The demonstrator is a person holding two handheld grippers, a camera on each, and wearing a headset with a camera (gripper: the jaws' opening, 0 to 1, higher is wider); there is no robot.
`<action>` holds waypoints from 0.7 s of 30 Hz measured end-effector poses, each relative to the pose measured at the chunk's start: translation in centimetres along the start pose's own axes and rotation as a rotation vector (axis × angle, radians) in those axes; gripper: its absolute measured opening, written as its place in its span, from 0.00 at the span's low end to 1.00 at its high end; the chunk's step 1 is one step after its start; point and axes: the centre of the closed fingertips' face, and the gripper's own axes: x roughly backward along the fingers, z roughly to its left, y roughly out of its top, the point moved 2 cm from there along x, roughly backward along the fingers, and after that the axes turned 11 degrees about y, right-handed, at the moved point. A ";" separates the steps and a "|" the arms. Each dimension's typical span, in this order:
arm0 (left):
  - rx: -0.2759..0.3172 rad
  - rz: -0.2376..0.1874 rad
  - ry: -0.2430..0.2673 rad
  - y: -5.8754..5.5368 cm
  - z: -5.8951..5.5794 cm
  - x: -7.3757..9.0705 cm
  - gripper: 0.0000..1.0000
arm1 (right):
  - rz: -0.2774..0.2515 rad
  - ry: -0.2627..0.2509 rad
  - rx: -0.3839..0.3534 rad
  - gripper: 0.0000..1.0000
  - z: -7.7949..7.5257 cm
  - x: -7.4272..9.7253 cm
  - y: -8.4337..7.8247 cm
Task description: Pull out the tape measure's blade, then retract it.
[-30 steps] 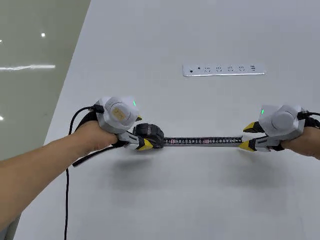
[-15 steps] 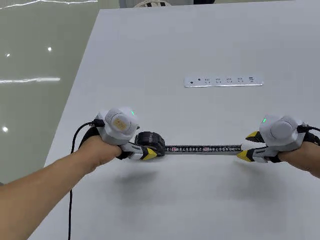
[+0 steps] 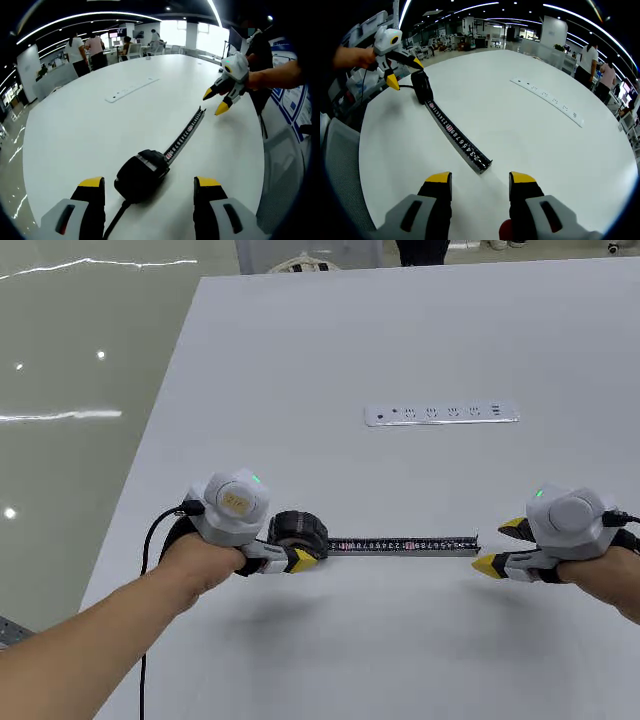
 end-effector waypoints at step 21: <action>0.189 -0.028 0.108 -1.1 -0.7 2.7 0.75 | -0.076 -0.040 -0.089 0.59 1.9 1.8 -0.1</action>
